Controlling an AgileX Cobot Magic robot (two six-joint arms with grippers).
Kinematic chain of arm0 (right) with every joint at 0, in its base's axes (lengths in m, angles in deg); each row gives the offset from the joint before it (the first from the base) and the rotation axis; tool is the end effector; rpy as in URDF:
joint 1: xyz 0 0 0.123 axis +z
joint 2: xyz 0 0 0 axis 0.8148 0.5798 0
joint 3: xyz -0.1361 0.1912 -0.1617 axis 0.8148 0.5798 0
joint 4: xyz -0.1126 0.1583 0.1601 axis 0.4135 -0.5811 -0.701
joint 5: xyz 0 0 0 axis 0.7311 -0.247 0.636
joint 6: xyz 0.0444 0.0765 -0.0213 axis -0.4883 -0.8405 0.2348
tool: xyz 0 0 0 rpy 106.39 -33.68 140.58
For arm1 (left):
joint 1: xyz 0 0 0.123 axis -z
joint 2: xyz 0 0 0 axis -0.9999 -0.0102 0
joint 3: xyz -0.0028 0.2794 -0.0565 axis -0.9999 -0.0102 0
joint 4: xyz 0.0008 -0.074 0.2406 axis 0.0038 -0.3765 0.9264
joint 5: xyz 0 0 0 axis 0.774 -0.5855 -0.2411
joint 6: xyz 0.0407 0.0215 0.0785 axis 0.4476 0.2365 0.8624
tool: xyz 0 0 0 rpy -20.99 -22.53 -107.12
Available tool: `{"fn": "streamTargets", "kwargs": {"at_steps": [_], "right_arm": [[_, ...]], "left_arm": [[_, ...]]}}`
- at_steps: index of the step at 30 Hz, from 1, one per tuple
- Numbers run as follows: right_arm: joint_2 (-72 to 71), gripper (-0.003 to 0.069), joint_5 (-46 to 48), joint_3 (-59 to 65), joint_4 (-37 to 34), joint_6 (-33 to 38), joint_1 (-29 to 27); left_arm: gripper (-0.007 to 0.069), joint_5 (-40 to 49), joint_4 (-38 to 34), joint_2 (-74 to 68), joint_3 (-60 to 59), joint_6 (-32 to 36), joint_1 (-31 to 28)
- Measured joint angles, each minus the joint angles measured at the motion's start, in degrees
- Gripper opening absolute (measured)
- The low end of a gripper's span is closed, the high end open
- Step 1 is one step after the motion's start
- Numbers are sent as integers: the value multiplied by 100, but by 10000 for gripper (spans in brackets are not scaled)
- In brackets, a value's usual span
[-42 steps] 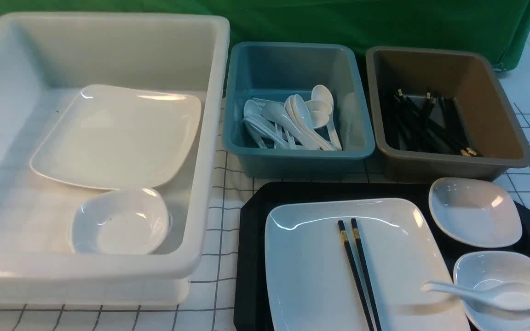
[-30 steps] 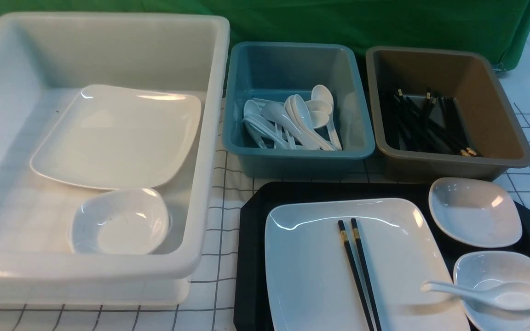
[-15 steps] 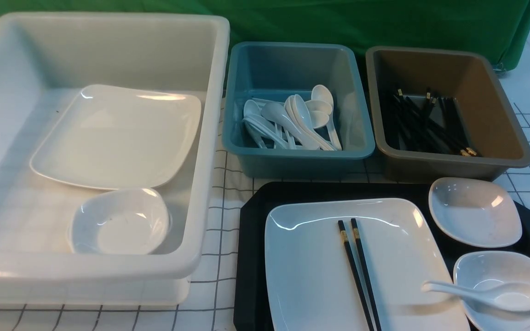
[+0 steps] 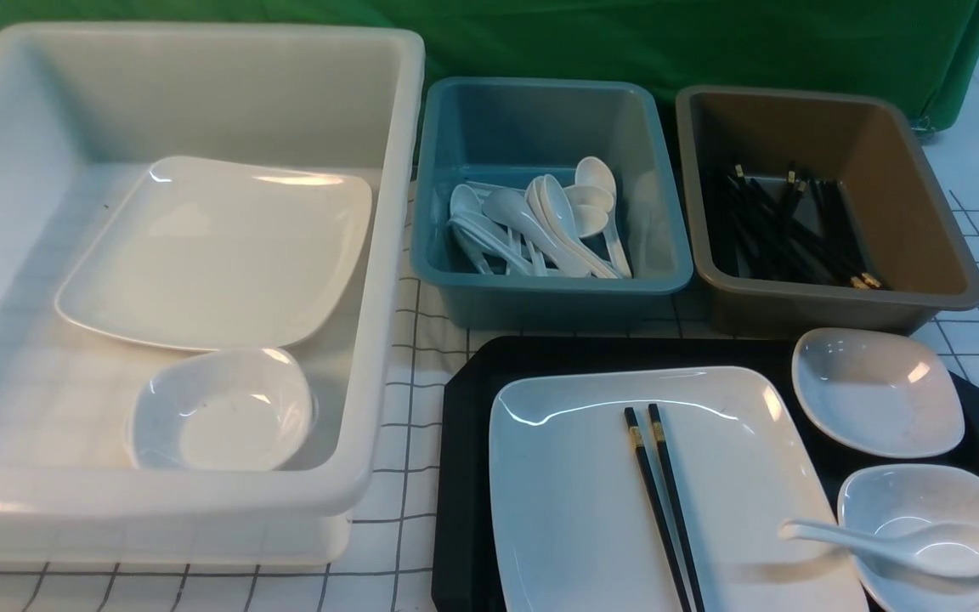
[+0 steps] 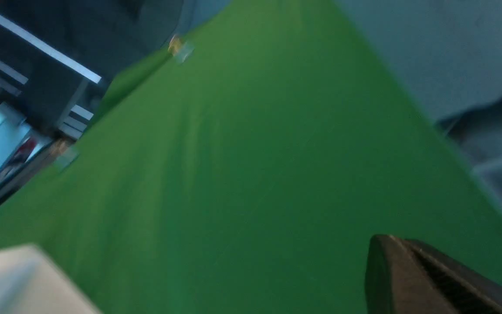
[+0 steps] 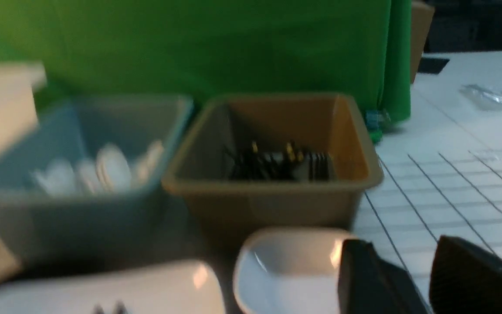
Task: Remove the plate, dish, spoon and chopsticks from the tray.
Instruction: Use the right arm to grab a soup spoon from the plate
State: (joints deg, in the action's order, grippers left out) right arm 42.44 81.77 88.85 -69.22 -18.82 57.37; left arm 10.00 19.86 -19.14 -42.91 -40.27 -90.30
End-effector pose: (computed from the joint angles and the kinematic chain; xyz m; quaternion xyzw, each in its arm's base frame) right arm 0.0567 0.0026 0.2109 0.0465 0.6712 0.0856 0.7348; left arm 0.0340 0.0183 0.2646 -0.2472 0.3625 -0.2948 0.8489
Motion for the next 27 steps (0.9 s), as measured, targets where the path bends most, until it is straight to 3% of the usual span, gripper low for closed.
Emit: {"fn": "streamTargets", "kwargs": {"at_steps": [1,2,4,6,8,9,10,13,15,18,20,21,24,27], "right_arm": [[0,247,-64,0,0,0,0],[0,247,-559,0,-51,-812,0],[0,247,-941,0,-63,-1233,0],[0,247,-1261,0,-75,-1545,0],[0,242,-1532,0,-79,-1638,0],[0,242,-1532,0,-79,-1638,0],[0,242,-1690,0,-79,-1663,0],[0,230,-1886,0,-73,-1682,7],[5,200,-1516,-134,-46,-1724,48],[493,63,156,-1190,79,-1450,394],[883,27,1031,-1713,100,-1018,593],[1303,15,1711,-2172,114,-634,775],[2540,6,3398,-3254,140,-45,1213],[3726,4,4637,-4049,160,447,1483]], "left_arm": [[5,-1,21,0,65,-20,0],[5,183,232,-30,439,-143,0],[5,505,478,-118,907,-200,0],[5,1393,1150,-390,1591,-234,0],[5,2875,1866,-931,2566,-279,0],[5,2992,1892,-1036,2633,-279,0],[5,3987,1997,-1520,3208,-141,0],[5,5294,1853,-2376,3888,577,0],[5,5934,1559,-2911,4214,1124,0],[5,7250,467,-4032,4673,2402,0],[5,7642,-177,-4547,4842,2901,0],[5,8001,-736,-4997,5003,3387,0],[5,8621,-1529,-5818,5481,4071,117],[-6,8892,-1563,-6390,5998,4283,549]]}}
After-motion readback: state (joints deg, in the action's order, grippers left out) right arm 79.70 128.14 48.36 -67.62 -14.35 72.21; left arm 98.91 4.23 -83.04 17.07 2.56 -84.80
